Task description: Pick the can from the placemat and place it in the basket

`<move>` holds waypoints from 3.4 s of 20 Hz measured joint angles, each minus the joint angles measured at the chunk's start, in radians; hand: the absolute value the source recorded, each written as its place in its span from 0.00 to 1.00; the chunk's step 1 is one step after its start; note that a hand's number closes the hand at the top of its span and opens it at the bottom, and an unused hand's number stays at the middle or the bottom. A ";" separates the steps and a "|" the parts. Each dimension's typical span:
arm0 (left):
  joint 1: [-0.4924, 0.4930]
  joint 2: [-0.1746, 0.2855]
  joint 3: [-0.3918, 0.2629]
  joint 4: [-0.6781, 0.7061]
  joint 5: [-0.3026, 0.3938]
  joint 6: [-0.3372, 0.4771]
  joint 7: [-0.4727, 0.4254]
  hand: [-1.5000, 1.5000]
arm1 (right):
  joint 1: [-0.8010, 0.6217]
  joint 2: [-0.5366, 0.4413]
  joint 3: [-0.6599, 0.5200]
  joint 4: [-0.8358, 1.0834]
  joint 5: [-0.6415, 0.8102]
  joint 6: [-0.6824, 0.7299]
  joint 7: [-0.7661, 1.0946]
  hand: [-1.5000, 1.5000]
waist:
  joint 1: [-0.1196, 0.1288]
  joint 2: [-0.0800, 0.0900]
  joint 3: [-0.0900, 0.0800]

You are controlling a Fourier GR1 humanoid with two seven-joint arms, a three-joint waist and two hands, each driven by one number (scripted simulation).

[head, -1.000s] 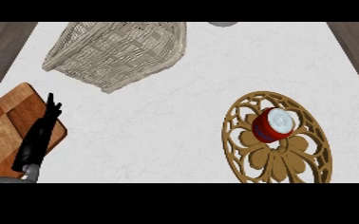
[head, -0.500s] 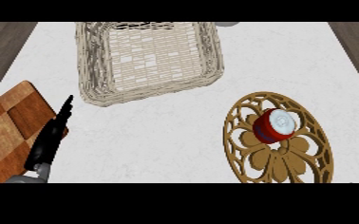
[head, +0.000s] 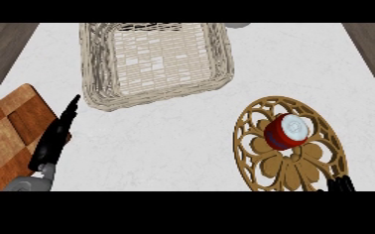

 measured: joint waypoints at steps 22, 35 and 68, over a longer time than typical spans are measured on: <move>0.014 -0.078 0.115 -0.013 -0.106 -0.103 -0.011 0.50 | -0.298 0.008 -0.090 0.228 0.127 0.007 0.203 0.00 | 0.001 -0.001 0.000; 0.052 -0.132 0.152 -0.075 -0.172 -0.132 0.003 0.50 | -0.420 -0.013 -0.117 0.324 0.173 0.034 0.272 0.00 | 0.001 -0.002 -0.001; 0.033 -0.145 0.180 -0.076 -0.187 -0.173 -0.001 0.50 | -0.551 -0.006 -0.106 0.396 0.464 0.097 0.627 1.00 | 0.010 -0.022 -0.039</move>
